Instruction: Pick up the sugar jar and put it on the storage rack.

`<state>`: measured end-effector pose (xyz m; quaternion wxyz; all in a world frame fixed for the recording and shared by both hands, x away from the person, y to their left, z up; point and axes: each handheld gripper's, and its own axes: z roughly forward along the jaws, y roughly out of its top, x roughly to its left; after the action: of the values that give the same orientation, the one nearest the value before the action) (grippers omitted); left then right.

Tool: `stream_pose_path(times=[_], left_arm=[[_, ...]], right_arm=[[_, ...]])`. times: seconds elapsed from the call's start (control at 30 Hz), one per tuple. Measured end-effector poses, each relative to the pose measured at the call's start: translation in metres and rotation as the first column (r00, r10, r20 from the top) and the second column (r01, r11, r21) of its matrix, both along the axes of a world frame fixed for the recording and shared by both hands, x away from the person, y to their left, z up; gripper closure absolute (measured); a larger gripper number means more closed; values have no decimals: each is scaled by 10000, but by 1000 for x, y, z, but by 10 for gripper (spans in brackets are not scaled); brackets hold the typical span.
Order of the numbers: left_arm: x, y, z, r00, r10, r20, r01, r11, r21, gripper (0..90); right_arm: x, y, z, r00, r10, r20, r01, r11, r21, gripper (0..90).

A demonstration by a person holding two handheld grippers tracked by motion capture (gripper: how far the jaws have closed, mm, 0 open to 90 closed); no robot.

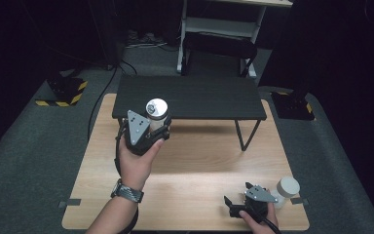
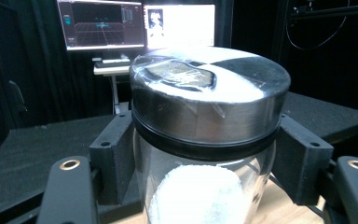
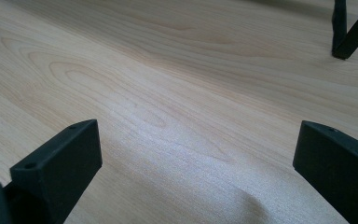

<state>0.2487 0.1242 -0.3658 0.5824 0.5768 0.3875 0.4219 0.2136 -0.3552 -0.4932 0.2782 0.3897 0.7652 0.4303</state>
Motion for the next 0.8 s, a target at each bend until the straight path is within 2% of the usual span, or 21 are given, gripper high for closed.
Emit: stream_pose_path(times=[0.37, 0.53, 0.67, 0.8], left_arm=[[30, -6, 8, 9994, 291, 165, -292, 9996, 31, 317], [45, -9, 10, 9991, 426, 53, -425, 9990, -103, 316], [56, -10, 10, 9986, 526, -110, -530, 9978, -389, 317], [68, -13, 8, 9966, 769, -280, -777, 9966, -291, 317]], right_arm=[[0, 0, 0, 10000, 31, -5, -31, 10000, 20, 6], [0, -1, 0, 10000, 68, -2, -68, 10000, 34, 6], [0, -2, 0, 10000, 86, 11, -86, 10000, 47, 6], [1, -2, 0, 9999, 153, 14, -153, 9999, 0, 6]])
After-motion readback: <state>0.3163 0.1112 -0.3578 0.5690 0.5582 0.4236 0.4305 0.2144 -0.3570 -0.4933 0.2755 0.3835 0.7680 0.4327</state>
